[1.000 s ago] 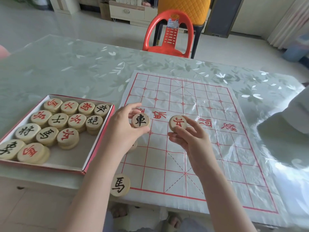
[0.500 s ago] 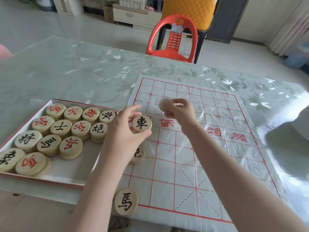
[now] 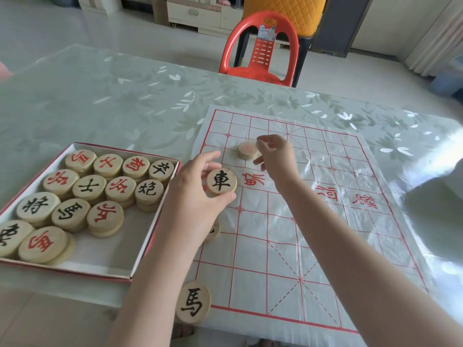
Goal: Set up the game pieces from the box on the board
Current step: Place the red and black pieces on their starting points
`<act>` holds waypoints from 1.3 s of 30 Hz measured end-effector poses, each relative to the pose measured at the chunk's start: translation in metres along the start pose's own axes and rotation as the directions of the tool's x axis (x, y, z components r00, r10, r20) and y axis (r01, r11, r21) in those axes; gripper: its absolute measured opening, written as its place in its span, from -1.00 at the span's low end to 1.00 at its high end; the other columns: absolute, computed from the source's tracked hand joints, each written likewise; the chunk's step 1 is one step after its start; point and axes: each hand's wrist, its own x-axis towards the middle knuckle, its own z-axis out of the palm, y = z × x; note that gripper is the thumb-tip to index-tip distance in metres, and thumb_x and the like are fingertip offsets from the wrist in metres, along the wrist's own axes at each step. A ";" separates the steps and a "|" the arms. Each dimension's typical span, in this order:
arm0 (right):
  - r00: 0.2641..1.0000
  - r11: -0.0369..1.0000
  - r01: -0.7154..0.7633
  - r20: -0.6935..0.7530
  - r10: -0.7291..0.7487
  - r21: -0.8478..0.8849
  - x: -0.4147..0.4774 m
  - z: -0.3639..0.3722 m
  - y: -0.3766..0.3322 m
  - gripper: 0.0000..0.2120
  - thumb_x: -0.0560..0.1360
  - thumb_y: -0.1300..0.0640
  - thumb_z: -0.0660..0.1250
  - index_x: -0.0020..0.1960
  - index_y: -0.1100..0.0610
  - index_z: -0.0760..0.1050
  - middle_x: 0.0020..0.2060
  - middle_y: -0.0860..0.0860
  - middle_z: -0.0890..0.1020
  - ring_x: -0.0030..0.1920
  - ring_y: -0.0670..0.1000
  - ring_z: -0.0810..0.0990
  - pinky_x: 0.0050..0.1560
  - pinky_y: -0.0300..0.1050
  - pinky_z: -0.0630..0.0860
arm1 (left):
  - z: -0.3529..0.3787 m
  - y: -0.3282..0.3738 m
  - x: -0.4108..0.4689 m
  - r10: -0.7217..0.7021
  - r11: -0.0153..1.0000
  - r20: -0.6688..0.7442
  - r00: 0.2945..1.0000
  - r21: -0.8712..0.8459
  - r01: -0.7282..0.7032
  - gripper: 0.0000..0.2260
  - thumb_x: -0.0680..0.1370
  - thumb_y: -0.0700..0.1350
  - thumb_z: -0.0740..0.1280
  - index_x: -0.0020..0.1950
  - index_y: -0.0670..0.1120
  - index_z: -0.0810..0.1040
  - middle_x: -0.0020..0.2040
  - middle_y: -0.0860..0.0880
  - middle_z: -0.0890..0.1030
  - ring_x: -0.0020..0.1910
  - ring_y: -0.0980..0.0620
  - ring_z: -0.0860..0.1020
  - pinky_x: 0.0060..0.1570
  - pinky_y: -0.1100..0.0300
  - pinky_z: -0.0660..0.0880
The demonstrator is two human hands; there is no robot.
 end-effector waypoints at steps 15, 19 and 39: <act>0.977 0.944 -0.178 0.169 0.134 0.279 -0.191 -0.140 0.045 -0.85 0.46 0.23 0.36 0.02 0.22 0.56 -0.15 0.20 0.68 -0.24 0.00 0.62 -0.29 -0.22 0.56 | 0.064 0.053 -0.072 0.123 0.990 0.486 0.865 -0.005 -0.138 -0.35 0.33 -0.08 0.51 0.36 0.13 0.34 0.10 0.20 0.53 0.03 0.31 0.50 -0.04 0.52 0.45; 0.978 0.964 -0.197 -0.030 0.205 0.181 -0.218 -0.194 0.077 -0.87 0.48 0.28 0.32 -0.01 0.15 0.59 -0.23 0.06 0.69 -0.28 -0.09 0.62 -0.34 -0.30 0.53 | 0.079 0.058 -0.085 0.144 0.979 0.541 0.829 0.046 -0.200 -0.45 0.38 -0.10 0.48 0.32 0.10 0.39 0.09 0.19 0.52 0.01 0.31 0.48 0.08 0.37 0.45; 0.928 0.949 -0.246 -0.331 0.172 -0.196 -0.248 -0.255 0.134 -0.87 0.49 0.15 0.31 -0.03 -0.01 0.59 -0.13 0.00 0.64 -0.20 -0.04 0.53 -0.26 -0.21 0.36 | 0.089 0.056 -0.085 0.158 0.958 0.533 0.831 0.121 -0.260 -0.58 0.45 -0.16 0.41 0.27 0.10 0.45 0.03 0.20 0.52 -0.11 0.48 0.39 -0.09 0.61 0.35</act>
